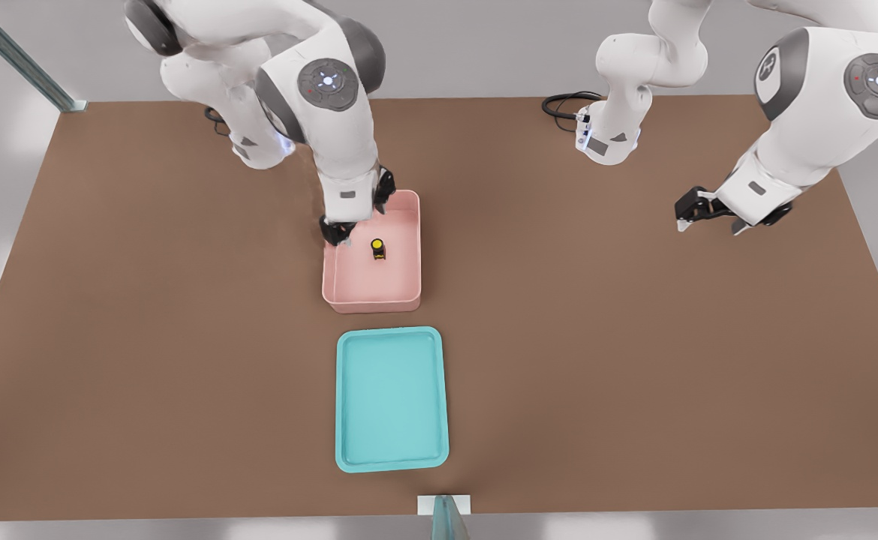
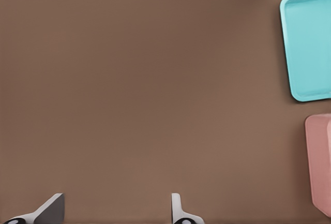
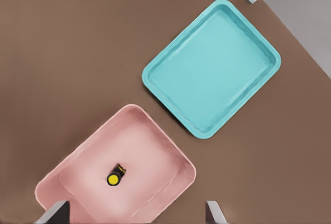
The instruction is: The left arm remains still, and the right arm places the button from the box into the tray
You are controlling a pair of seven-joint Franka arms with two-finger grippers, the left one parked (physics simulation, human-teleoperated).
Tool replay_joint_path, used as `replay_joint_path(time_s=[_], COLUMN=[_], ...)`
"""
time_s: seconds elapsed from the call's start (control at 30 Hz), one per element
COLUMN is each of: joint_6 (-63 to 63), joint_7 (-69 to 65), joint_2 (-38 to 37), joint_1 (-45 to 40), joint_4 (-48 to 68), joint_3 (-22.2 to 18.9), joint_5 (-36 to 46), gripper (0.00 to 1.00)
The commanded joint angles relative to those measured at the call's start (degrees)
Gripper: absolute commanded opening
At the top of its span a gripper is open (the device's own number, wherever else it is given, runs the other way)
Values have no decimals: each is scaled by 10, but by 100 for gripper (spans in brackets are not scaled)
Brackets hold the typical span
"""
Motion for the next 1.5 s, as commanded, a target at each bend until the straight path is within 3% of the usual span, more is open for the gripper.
replay_joint_path(time_s=[0.0, 0.03, 0.07, 0.1, 0.17, 0.2, 0.23, 0.27, 0.4, 0.53, 0.6, 0.77, 0.93, 1.47], joint_6=[-20, 8, 105, 119, 290, 374, 382, 382, 403, 519, 519, 540, 624, 705], joint_7=[434, 506, 526, 525, 520, 515, 454, 371, 294, 261, 262, 282, 303, 308], joint_2=[-2, -26, -90, -101, -139, -152, -146, -143, -101, -99, -96, -78, -69, -13], joint_1=[32, 100, 144, 267, 270, 294, 319, 320, 321, 321, 321, 311, 311, 314], joint_4=[-26, -84, -219, -259, -436, -512, -514, -511, -487, -576, -572, -573, -630, -663], joint_3=[4, 9, -35, -196, -202, -239, -327, -386, -456, -466, -462, -396, -357, -320], joint_5=[85, 28, 31, 56, 47, 36, 36, 37, 68, 79, 124, 196, 200, 200], gripper=[100, 100, 100, 100, 100, 100, 100, 99, 99, 99, 99, 99, 99, 99])
